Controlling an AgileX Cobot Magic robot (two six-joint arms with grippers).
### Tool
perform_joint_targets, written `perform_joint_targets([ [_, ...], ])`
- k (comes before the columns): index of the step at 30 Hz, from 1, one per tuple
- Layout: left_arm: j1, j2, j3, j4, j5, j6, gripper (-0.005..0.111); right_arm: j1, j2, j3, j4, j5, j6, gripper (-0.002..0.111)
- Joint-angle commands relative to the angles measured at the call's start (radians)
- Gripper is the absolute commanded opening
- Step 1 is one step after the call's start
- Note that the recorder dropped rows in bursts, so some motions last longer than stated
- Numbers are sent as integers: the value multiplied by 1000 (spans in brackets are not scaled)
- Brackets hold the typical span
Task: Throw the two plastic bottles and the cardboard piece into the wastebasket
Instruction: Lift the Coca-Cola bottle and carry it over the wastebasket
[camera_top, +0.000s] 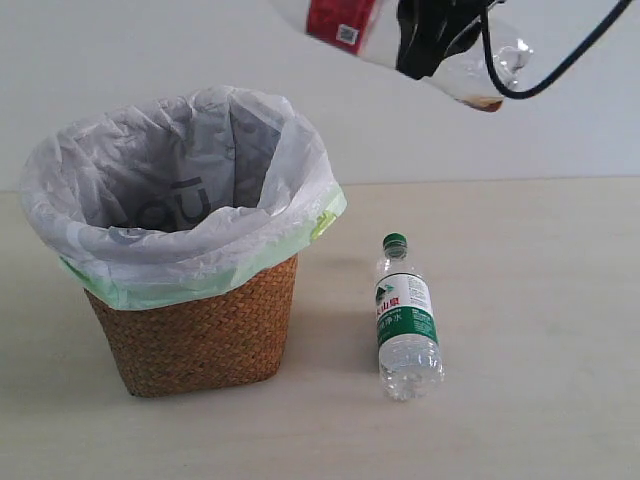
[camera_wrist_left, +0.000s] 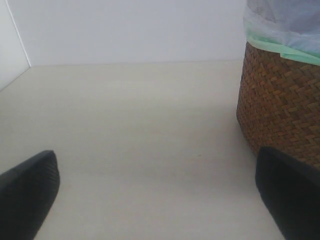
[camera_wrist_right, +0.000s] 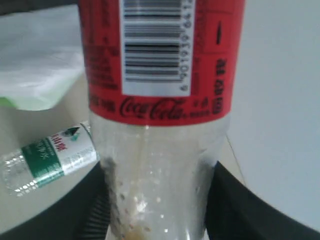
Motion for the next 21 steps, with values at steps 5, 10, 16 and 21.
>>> perform_joint_targets([
  [5,2,-3,-4,-2,-7,-9,108,147,-37,149,-502,2,-16,0],
  [10,2,-3,-4,-2,-7,-9,108,147,-53,192,-841,2,42,0],
  [16,2,-3,-4,-2,-7,-9,108,147,-95,192,-804,2,-11,0],
  [21,2,-3,-4,-2,-7,-9,108,154,-91,192,-183,2,-360,0],
])
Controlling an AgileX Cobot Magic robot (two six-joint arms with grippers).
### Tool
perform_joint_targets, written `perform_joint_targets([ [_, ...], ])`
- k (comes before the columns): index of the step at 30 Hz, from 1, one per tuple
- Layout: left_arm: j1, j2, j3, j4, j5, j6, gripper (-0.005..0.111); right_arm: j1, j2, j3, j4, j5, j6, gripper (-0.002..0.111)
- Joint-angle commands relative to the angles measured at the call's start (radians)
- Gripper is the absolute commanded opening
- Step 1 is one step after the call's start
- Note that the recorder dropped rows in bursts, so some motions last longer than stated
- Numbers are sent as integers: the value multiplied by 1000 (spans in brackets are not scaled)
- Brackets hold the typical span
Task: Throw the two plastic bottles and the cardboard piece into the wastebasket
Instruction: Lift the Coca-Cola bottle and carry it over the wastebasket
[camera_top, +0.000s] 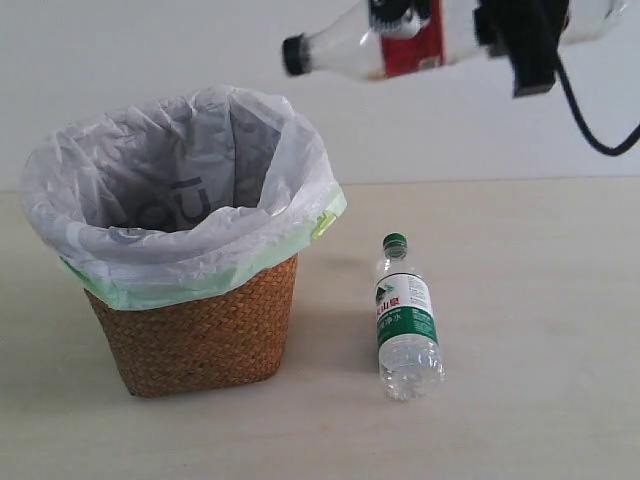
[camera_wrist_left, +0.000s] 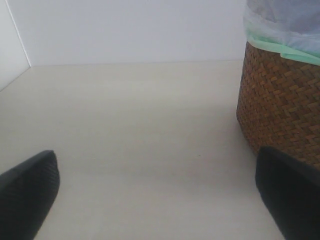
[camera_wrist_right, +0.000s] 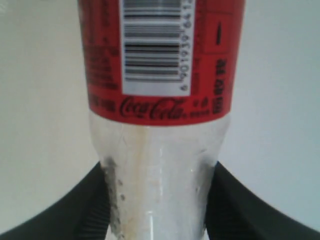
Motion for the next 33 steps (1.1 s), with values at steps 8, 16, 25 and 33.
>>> perform_joint_targets([
  [8,2,-3,-4,-2,-7,-9,108,101,-5,-98,858,-310,-290,0],
  [16,2,-3,-4,-2,-7,-9,108,99,6,-96,320,-3,-33,0],
  [25,2,-3,-4,-2,-7,-9,108,91,-4,-84,-278,-3,552,0],
  [33,2,-3,-4,-2,-7,-9,108,91,51,-84,381,-3,294,0],
])
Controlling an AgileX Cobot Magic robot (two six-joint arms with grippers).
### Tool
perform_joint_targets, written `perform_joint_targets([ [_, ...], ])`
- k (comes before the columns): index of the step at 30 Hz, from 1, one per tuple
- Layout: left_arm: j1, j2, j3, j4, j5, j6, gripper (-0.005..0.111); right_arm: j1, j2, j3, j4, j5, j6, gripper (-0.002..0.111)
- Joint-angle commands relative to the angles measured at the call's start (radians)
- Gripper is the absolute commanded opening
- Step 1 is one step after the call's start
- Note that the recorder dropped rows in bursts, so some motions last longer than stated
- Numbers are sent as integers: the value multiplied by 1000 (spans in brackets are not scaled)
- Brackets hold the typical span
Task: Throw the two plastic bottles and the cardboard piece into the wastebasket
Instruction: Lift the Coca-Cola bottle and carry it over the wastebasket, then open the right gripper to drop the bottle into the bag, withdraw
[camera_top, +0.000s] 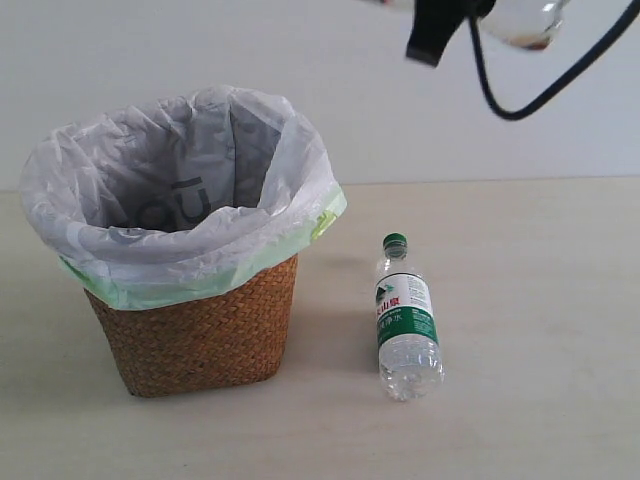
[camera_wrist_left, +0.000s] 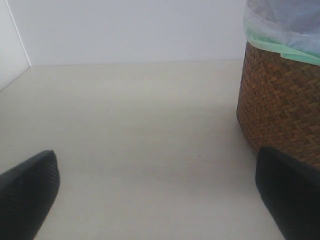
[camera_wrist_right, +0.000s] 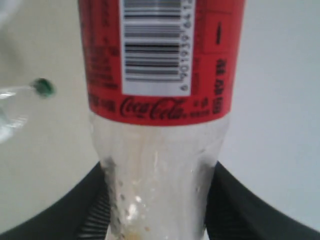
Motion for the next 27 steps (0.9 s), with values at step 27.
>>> perform_joint_targets([
  [27,2,-3,-4,-2,-7,-9,108,5,97,-2,-101,-23,-78,0],
])
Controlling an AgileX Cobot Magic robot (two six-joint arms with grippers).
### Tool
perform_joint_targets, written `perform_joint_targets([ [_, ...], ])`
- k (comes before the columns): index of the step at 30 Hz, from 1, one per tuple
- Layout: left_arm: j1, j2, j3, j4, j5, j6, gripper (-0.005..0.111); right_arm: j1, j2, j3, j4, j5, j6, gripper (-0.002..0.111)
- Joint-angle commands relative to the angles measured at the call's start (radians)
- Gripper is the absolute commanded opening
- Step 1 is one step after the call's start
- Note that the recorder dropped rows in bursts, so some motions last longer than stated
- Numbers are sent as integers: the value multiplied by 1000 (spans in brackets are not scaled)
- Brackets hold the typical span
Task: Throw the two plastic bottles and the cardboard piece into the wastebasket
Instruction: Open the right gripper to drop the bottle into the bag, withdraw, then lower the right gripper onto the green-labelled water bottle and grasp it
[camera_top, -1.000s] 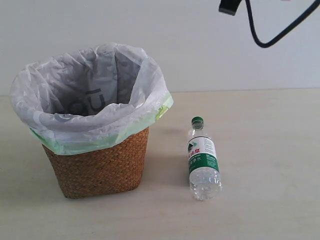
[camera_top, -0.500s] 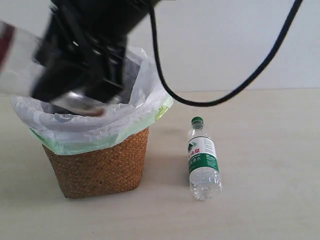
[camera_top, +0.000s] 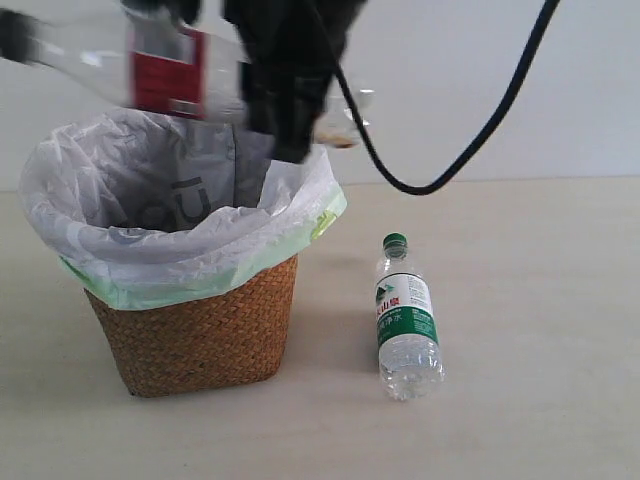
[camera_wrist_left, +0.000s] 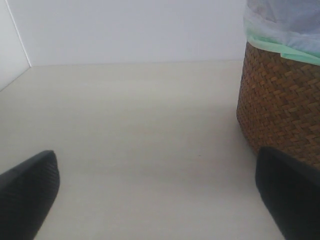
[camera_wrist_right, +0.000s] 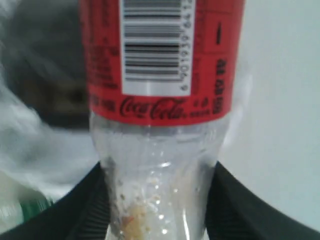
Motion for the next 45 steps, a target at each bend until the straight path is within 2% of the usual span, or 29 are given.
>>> perform_joint_targets([
  [1,2,-3,-4,-2,-7,-9,108,-14,-4,-4,-618,211,384,0],
  [2,2,-3,-4,-2,-7,-9,108,-23,-4,-4,-692,211,411,0],
  [4,2,-3,-4,-2,-7,-9,108,-49,-10,-4,-706,211,450,0],
  [9,2,-3,-4,-2,-7,-9,108,-89,1,-4,-498,211,421,0],
  [14,2,-3,-4,-2,-7,-9,108,-87,12,-4,-108,196,428,0],
  [17,2,-3,-4,-2,-7,-9,108,-87,-14,-25,216,-63,431,2],
  [18,2,-3,-4,-2,-7,-9,108,-89,-14,-36,306,-138,431,5],
  [19,2,-3,-4,-2,-7,-9,108,-91,-14,-55,404,-247,435,16],
  [21,2,-3,-4,-2,-7,-9,108,-91,-12,-64,452,-368,474,41],
  [22,2,-3,-4,-2,-7,-9,108,-91,-10,-64,447,-425,569,67],
  [24,2,-3,-4,-2,-7,-9,108,-91,-10,-64,374,-416,672,104],
  [27,2,-3,-4,-2,-7,-9,108,-91,-8,-64,222,-262,692,98],
  [30,2,-3,-4,-2,-7,-9,108,-91,-8,-64,104,-103,696,99],
  [37,2,-3,-4,-2,-7,-9,108,-91,-8,-64,-55,211,861,99],
  [42,2,-3,-4,-2,-7,-9,108,-103,-8,-54,-78,211,909,99],
  [45,2,-3,-4,-2,-7,-9,108,-148,-6,-32,-72,211,969,99],
])
